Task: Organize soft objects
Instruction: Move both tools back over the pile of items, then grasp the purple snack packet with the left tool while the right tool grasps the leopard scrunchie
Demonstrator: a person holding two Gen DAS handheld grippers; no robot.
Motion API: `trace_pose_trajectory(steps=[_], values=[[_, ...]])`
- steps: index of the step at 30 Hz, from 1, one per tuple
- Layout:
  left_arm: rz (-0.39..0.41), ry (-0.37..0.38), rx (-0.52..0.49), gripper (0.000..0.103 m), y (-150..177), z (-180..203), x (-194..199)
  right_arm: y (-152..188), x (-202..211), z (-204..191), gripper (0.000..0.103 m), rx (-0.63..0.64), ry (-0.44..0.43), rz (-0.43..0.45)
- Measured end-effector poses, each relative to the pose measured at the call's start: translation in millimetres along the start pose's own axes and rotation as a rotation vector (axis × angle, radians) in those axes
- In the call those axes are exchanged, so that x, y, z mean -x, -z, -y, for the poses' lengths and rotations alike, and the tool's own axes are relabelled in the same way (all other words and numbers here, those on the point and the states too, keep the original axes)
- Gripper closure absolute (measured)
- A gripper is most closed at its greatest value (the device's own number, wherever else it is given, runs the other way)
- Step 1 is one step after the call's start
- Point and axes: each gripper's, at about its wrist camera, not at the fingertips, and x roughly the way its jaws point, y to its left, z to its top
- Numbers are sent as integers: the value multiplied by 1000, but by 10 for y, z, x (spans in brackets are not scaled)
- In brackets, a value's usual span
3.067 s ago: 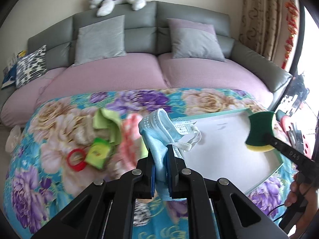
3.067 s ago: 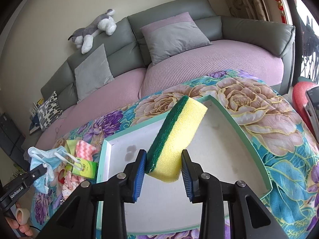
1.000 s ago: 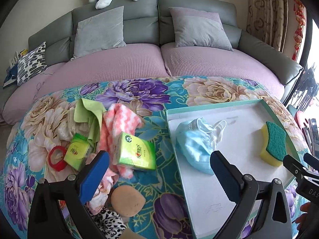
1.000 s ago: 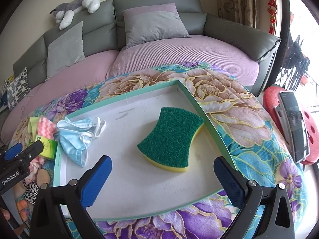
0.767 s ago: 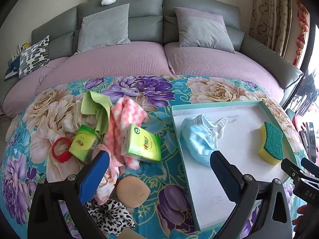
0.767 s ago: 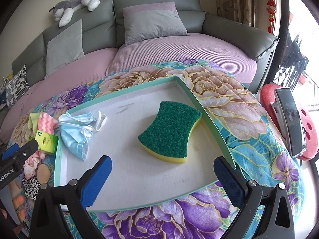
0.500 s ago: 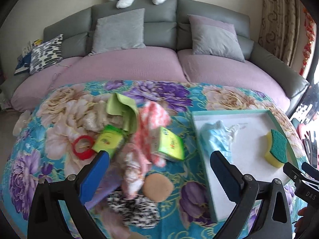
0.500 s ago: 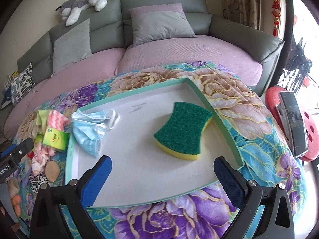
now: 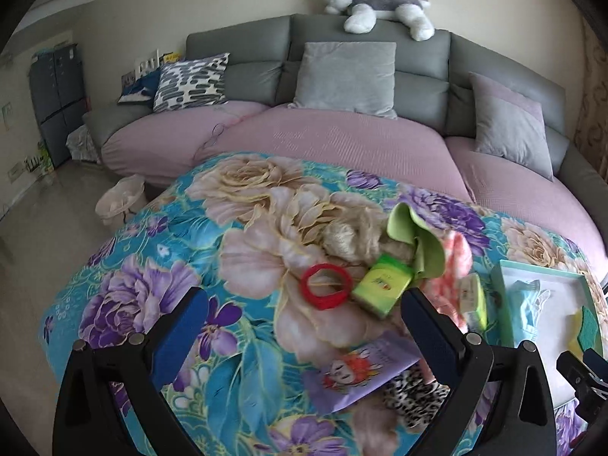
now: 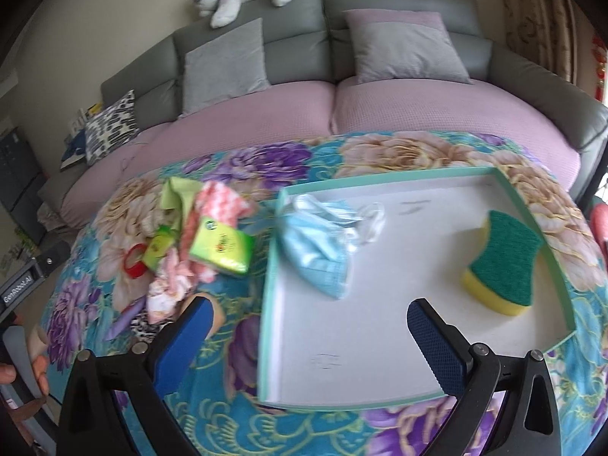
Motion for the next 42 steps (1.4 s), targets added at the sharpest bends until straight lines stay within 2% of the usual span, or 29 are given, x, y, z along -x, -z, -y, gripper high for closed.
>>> trace_pose_trajectory(steps=[6, 15, 19, 32, 40, 42], values=[[-89, 41, 9, 2, 130, -109, -139, 54, -104, -364, 0, 54, -61, -30], [-238, 94, -75, 2, 415, -26, -304, 200, -316, -651, 0, 112, -97, -120], [-273, 108, -103, 2, 483, 10, -348, 252, -388, -742, 0, 146, -107, -152], [-295, 79, -284, 2, 616, 275, -487, 249, -472, -669, 0, 128, -106, -187], [-247, 95, -344, 3, 579, 386, -516, 258, -517, -650, 0, 130, -111, -196], [-239, 104, -361, 9, 574, 420, -519, 265, -532, -652, 0, 133, -111, -201]])
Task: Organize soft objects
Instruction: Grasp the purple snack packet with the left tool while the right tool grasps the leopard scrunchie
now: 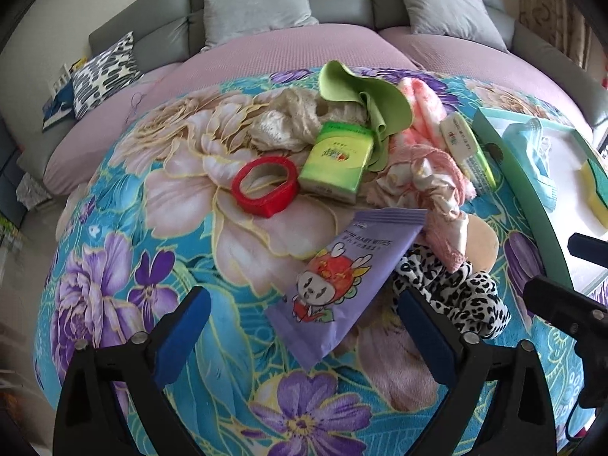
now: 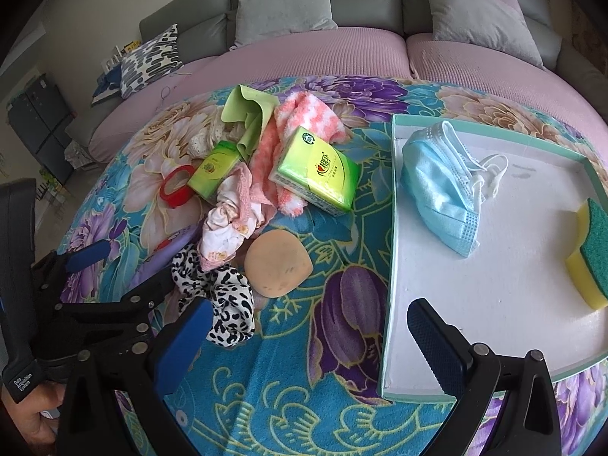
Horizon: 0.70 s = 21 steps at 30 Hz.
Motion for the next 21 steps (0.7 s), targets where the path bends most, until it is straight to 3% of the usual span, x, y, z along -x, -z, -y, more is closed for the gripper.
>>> trace_pose_trajectory(steps=[3, 7, 9, 17, 21], values=[[8, 13, -28, 25, -25, 45, -8, 5, -25, -9, 0, 4, -4, -6], [11, 8, -59, 33, -44, 98, -47, 9, -39, -27, 0, 11, -9, -9], [12, 26, -69, 50, -53, 113, -63, 11, -42, -31, 0, 12, -10, -10], [31, 75, -85, 75, -50, 140, 17, 11, -53, -61, 0, 22, -12, -13], [40, 92, -61, 81, -51, 89, 58, 14, -56, -72, 0, 25, -9, -13]])
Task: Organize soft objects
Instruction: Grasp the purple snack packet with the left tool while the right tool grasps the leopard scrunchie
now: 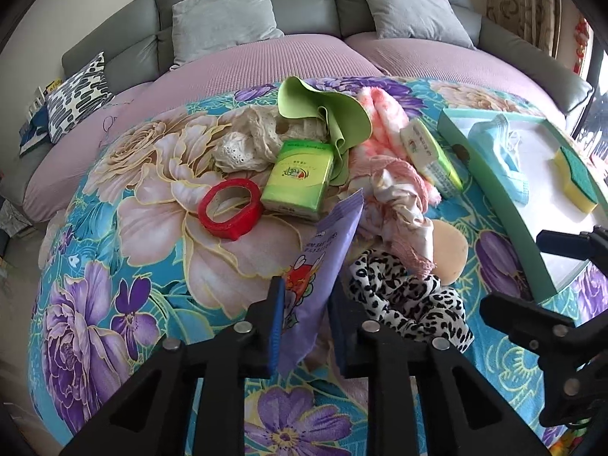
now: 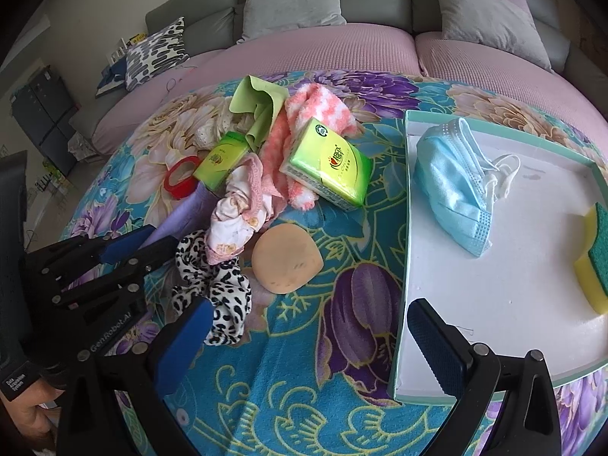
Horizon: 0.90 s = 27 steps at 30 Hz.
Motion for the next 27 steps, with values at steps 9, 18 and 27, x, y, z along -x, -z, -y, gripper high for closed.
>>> trace_pose_trajectory(steps=[9, 18, 27], values=[[-8, 24, 122, 87, 22, -209, 75, 6, -4, -46, 0, 14, 17, 2], [5, -16, 243, 89, 95, -510, 213, 17, 43, -303, 0, 100, -19, 32], [19, -14, 276, 89, 112, -610, 262, 84, -179, -611, 6, 189, -41, -3]])
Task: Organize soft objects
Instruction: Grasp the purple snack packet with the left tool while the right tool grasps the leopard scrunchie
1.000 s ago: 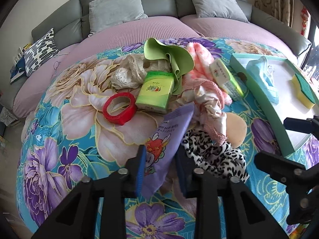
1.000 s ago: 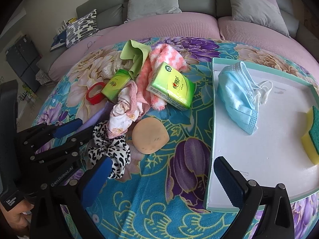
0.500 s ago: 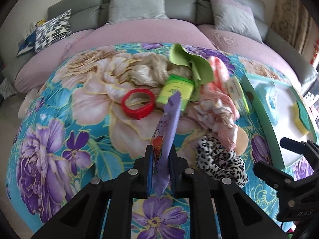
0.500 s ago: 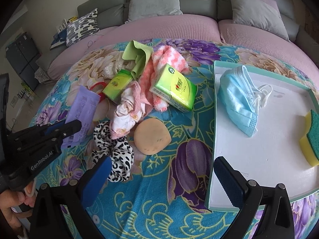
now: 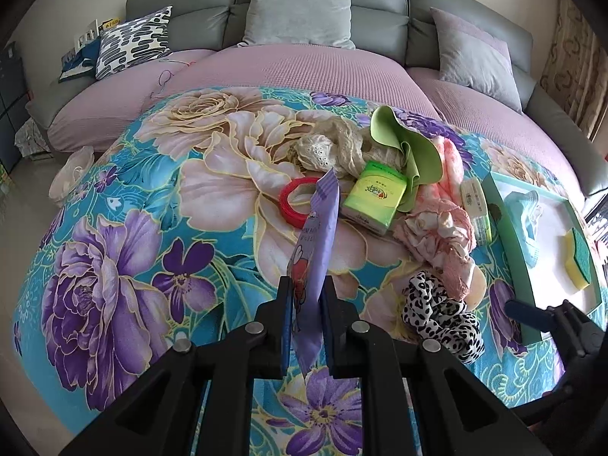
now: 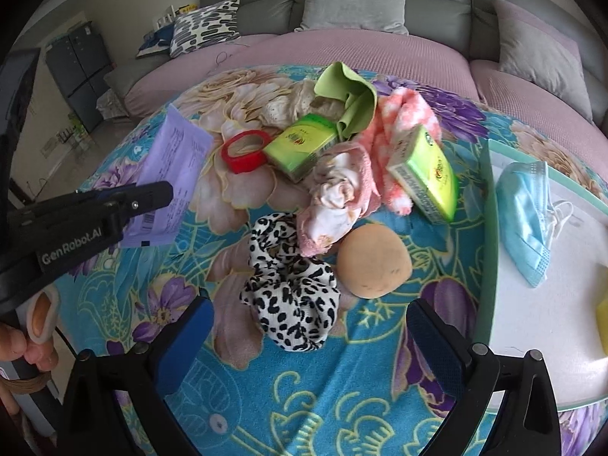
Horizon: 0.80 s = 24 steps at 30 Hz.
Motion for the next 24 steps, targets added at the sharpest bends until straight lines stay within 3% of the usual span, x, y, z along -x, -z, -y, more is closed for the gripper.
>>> trace_pose_trajectory(steps=[8, 11, 20, 24], values=[[-5, 4, 13, 89, 10, -24, -6, -16, -108, 21, 32, -13, -18, -26], [-9, 2, 13, 89, 11, -19, -15, -22, -134, -2, 48, -3, -35, -32], [1, -2, 18, 89, 4, -15, 21, -6, -123, -7, 68, -2, -56, -29], [18, -8, 24, 89, -9, -15, 75, -7, -41, 17, 71, -8, -80, -12]])
